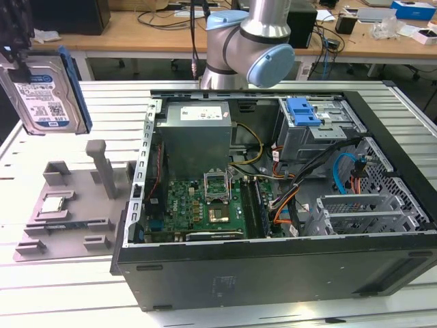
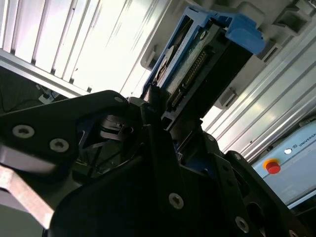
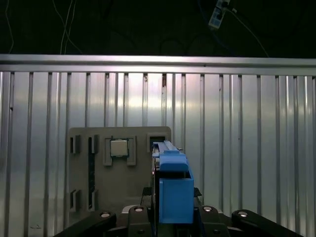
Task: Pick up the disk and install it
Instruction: 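Pick up the disk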
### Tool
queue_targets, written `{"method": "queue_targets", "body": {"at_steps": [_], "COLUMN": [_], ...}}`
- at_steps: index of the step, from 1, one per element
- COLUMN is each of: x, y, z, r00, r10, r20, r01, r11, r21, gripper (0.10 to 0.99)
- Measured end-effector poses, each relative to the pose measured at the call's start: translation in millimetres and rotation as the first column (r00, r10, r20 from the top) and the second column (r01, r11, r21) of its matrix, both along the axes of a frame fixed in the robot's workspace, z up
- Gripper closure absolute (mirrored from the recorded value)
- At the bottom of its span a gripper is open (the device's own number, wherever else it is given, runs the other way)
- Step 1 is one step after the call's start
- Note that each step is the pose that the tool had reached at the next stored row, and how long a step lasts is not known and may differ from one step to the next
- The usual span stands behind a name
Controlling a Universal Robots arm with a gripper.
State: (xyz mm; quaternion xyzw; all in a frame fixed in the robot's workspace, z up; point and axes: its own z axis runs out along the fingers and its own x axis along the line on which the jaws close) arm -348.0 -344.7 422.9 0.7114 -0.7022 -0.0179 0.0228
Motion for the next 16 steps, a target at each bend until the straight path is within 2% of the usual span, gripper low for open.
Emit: {"method": "queue_targets", "body": {"at_steps": [4,16], "x": [0.2,0.7], "y": [1.0,3.4], "z": [10.4,35.2], "r00": [1.0000,1.0000], "r10": [0.000,0.000], "r20": [-0.0003,-0.0008], "r01": [0.000,0.000], "r11": [1.0000,1.0000], "r21": [-0.002,-0.007], "gripper": [0.722,0.722]}}
